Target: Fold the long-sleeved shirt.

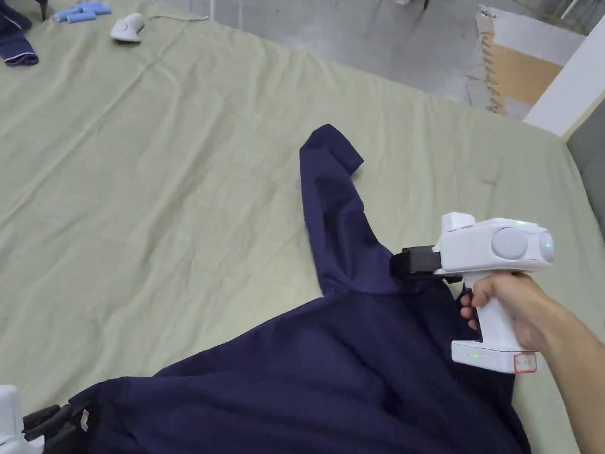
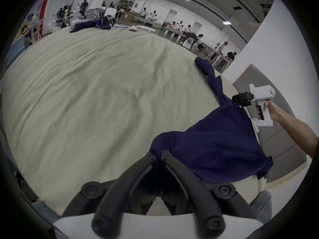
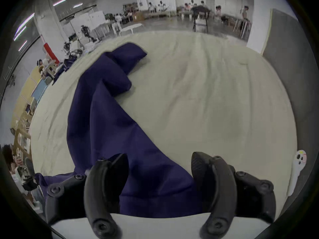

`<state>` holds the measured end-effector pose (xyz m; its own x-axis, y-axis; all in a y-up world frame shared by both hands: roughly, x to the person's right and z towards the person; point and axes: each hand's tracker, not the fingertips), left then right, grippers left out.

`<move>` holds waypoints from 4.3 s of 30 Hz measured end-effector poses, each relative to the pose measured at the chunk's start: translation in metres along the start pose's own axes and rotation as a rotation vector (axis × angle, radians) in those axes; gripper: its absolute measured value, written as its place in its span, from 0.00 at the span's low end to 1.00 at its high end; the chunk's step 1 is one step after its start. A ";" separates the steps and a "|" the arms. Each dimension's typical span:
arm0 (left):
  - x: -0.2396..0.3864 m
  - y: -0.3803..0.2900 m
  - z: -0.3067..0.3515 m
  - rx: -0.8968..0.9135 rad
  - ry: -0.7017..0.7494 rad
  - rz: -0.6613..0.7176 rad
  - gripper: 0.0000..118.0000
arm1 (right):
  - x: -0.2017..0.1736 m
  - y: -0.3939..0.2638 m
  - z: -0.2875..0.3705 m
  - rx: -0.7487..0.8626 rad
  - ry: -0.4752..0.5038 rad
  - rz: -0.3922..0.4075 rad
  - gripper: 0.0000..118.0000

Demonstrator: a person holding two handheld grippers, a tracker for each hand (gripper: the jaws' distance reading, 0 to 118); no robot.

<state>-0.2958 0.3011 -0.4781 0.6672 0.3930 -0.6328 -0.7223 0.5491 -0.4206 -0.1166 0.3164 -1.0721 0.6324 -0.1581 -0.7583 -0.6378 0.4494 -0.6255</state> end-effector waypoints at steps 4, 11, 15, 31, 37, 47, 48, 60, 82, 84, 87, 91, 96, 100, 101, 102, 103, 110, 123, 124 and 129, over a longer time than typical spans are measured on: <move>0.001 0.001 -0.002 -0.007 -0.005 0.005 0.06 | -0.023 -0.004 -0.005 -0.058 -0.042 0.061 0.55; 0.000 0.000 0.002 0.002 -0.019 0.015 0.06 | 0.000 0.007 0.000 -0.028 0.032 0.027 0.01; 0.002 0.002 0.010 0.028 -0.028 0.026 0.06 | -0.001 -0.004 0.031 0.093 0.057 0.012 0.01; 0.068 0.093 0.128 0.416 -0.140 -0.154 0.06 | -0.033 -0.063 0.354 0.710 0.015 0.084 0.00; 0.122 0.182 0.195 0.599 -0.181 -0.258 0.06 | -0.056 -0.050 0.478 0.871 -0.128 0.119 0.00; 0.211 0.346 0.270 0.765 -0.152 -0.355 0.06 | -0.081 -0.009 0.594 1.035 -0.253 0.127 0.00; 0.219 0.361 0.276 0.778 -0.152 -0.361 0.06 | -0.080 -0.002 0.604 1.050 -0.254 0.119 0.00; 0.296 0.469 0.291 0.841 -0.069 -0.390 0.06 | -0.093 0.087 0.658 1.173 -0.325 0.053 0.00; 0.326 0.622 0.223 0.882 -0.002 -0.360 0.05 | -0.065 0.253 0.613 1.269 -0.452 0.073 0.00; 0.329 0.629 0.218 0.890 -0.005 -0.359 0.05 | -0.065 0.255 0.615 1.277 -0.474 0.078 0.00; 0.332 0.637 0.207 0.885 -0.017 -0.348 0.05 | -0.062 0.257 0.613 1.294 -0.472 0.066 0.00; 0.329 0.629 0.180 0.859 -0.011 -0.378 0.05 | -0.051 0.252 0.594 1.262 -0.465 0.080 0.00; 0.308 0.590 0.142 0.769 -0.017 -0.376 0.05 | -0.035 0.222 0.552 1.156 -0.434 0.071 0.00; 0.278 0.535 0.112 0.698 -0.030 -0.386 0.05 | -0.025 0.174 0.510 1.043 -0.413 0.071 0.00; 0.271 0.524 0.107 0.663 -0.033 -0.386 0.05 | -0.023 0.161 0.500 1.042 -0.396 0.061 0.00; 0.261 0.506 0.102 0.649 -0.041 -0.385 0.05 | -0.023 0.145 0.490 0.993 -0.393 0.061 0.00; 0.253 0.491 0.098 0.629 -0.039 -0.382 0.05 | -0.023 0.128 0.481 0.981 -0.398 0.067 0.00; 0.202 0.364 0.094 0.524 -0.062 -0.443 0.05 | -0.030 0.014 0.444 0.874 -0.361 0.064 0.00; 0.090 0.108 0.102 0.203 -0.134 -0.394 0.05 | -0.050 -0.265 0.356 0.536 -0.245 0.038 0.00; 0.087 0.092 0.106 0.137 -0.142 -0.423 0.05 | -0.050 -0.286 0.346 0.496 -0.237 -0.002 0.00; 0.050 0.033 0.105 -0.044 -0.077 -0.447 0.05 | -0.050 -0.361 0.308 0.288 -0.182 -0.108 0.00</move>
<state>-0.2672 0.4162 -0.4548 0.9256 0.1789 -0.3336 -0.3662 0.6461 -0.6697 0.2175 0.4328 -0.7524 0.7742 -0.0704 -0.6290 -0.4289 0.6725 -0.6031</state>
